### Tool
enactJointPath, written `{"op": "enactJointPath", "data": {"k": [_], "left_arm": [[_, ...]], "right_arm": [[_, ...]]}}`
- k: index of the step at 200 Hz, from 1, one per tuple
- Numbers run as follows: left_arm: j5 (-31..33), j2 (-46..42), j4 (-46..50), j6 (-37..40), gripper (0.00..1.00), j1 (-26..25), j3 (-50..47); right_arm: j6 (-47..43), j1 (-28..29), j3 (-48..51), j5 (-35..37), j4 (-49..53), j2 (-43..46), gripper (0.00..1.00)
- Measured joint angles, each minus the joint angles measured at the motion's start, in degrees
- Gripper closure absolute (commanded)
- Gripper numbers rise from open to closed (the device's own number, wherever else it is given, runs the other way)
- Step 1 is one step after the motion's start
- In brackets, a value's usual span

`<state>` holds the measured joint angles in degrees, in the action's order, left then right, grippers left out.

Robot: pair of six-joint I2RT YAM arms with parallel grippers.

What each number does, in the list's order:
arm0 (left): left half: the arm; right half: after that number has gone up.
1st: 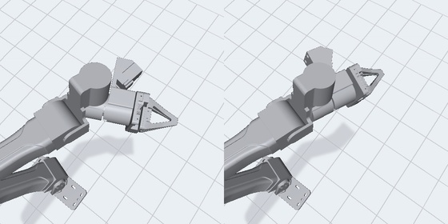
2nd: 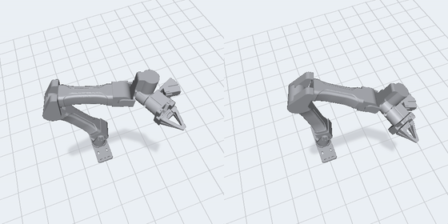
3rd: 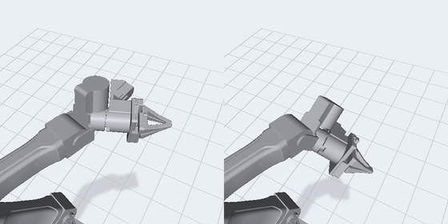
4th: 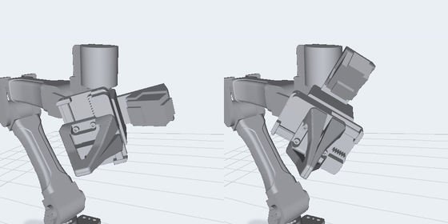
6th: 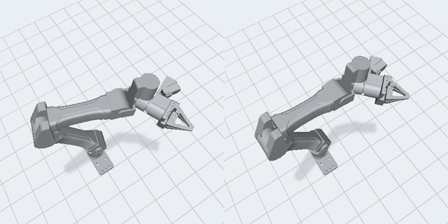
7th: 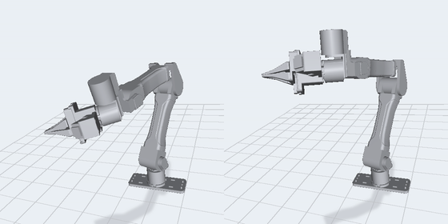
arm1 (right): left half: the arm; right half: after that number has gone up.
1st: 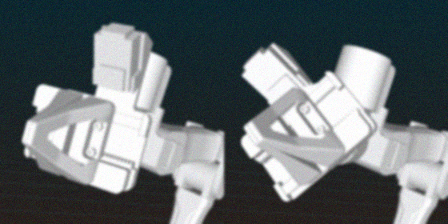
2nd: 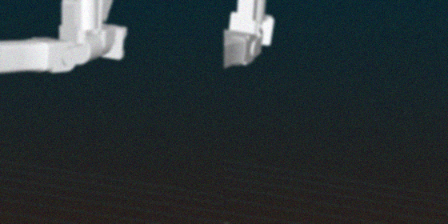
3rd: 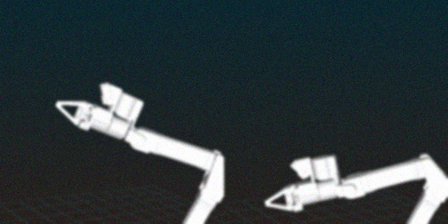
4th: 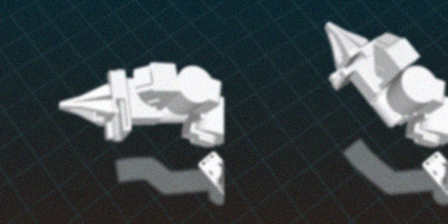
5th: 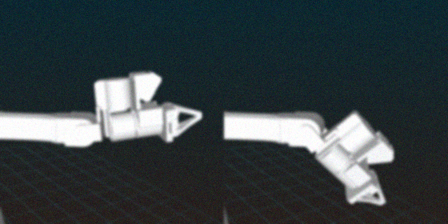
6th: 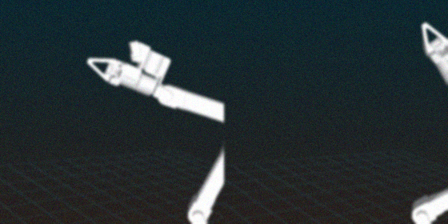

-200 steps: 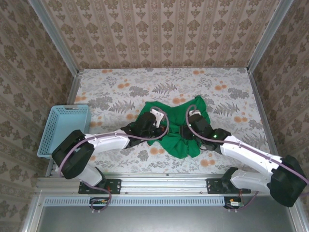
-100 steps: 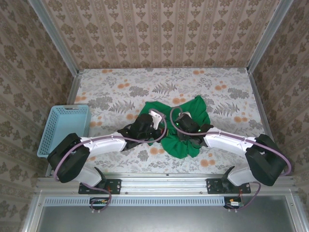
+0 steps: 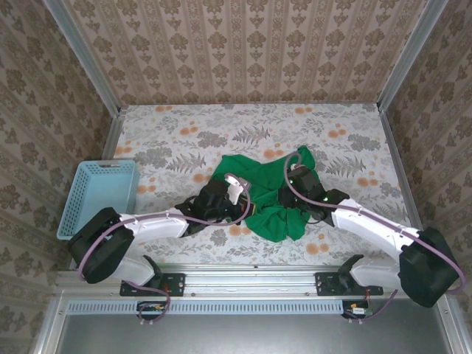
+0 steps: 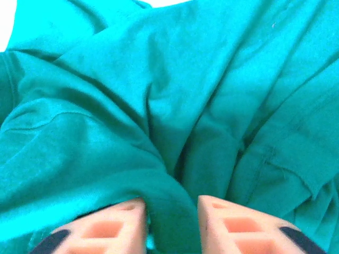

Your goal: Fold the inside-out t-shirt

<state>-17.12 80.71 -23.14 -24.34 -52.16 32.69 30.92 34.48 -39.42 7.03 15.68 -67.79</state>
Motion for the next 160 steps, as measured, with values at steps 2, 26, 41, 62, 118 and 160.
{"op": "enactJointPath", "data": {"k": [2,26,41,62,118,160], "left_arm": [[0.0,0.0,-0.1,0.0,1.00,0.0,0.0],[-0.3,0.0,-1.2,0.0,1.00,0.0,-0.1],[-0.5,0.0,-2.1,0.0,1.00,0.0,-0.2],[-0.7,0.0,-3.2,0.0,1.00,0.0,-0.4],[-1.4,0.0,-3.8,-0.1,1.00,0.0,-1.3],[-1.4,-0.3,-4.2,-0.1,1.00,0.0,-1.6]], "right_arm": [[0.0,0.1,0.1,0.0,0.0,0.2,0.62],[2.1,2.7,1.8,-1.7,-0.6,5.0,0.60],[3.4,4.9,3.3,-4.2,-3.8,6.3,0.60],[4.3,7.2,5.7,-7.6,-9.1,5.0,0.62],[-0.8,9.0,8.2,-7.9,-16.4,0.3,0.65],[-4.4,9.0,8.2,-8.2,-19.1,-2.0,0.68]]}}
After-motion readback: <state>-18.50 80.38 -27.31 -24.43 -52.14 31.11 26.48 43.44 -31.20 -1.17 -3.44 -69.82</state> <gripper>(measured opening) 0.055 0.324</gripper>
